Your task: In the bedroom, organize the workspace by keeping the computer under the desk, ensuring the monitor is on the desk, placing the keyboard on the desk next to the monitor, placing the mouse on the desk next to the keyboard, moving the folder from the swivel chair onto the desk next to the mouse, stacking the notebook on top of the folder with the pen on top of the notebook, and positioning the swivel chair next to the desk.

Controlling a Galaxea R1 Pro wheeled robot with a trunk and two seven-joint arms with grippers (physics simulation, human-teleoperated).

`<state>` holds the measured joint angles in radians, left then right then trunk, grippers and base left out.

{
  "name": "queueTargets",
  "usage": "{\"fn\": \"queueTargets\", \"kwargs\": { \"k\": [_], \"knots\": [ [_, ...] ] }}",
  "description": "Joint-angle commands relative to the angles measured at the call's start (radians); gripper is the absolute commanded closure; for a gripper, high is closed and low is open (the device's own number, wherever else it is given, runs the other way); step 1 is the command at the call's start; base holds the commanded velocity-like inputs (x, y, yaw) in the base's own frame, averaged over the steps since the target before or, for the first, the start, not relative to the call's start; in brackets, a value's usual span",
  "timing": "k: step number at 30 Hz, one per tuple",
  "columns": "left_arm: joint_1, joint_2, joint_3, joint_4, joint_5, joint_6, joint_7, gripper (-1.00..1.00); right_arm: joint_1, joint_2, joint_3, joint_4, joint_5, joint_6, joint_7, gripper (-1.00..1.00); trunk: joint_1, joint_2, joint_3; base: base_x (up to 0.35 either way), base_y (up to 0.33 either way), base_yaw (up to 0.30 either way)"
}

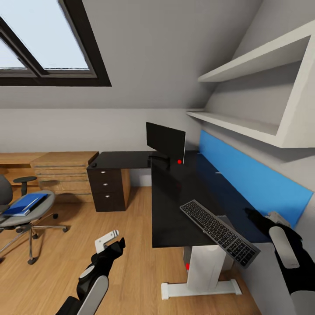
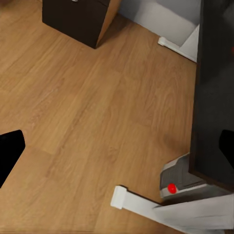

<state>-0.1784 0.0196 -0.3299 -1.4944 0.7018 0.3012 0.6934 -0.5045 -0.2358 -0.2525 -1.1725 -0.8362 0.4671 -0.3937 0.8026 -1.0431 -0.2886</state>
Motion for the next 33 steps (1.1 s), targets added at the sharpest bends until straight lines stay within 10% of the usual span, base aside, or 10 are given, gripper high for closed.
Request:
{"fn": "queueTargets", "kwargs": {
  "k": [1, 6, 12, 17, 33],
  "knots": [
    [-0.001, 0.001, -0.002, -0.003, 0.006, 0.002, 0.008, -1.00, 0.001, 0.000, -0.014, 0.000, -0.020, 0.007, -0.007, -1.00, 0.000, -0.001, -0.001, -0.008, 0.000, 0.000],
    [-0.001, 0.001, -0.004, -0.027, 0.007, -0.002, 0.010, -1.00, 0.025, -0.002, -0.159, 0.006, -0.150, 0.069, -0.001, -1.00, 0.000, -0.001, -0.001, -0.003, 0.000, 0.000],
    [-0.001, 0.000, -0.006, -0.031, 0.004, -0.004, 0.011, -1.00, 0.035, -0.002, -0.241, 0.006, -0.194, 0.122, -0.001, -1.00, 0.019, -0.036, -0.017, 0.000, 0.000, 0.000],
    [-0.001, 0.000, -0.006, -0.028, 0.003, -0.003, 0.012, -1.00, 0.039, -0.001, -0.366, 0.006, -0.281, 0.319, 0.014, -1.00, 0.038, -0.071, -0.033, 0.000, 0.000, 0.000],
    [-0.001, -0.001, -0.006, -0.026, 0.002, -0.004, 0.014, -1.00, 0.056, 0.001, -0.396, 0.008, -0.302, 0.374, 0.197, -1.00, 0.100, -0.183, -0.083, -0.145, 0.000, 0.000]
  ]
}}
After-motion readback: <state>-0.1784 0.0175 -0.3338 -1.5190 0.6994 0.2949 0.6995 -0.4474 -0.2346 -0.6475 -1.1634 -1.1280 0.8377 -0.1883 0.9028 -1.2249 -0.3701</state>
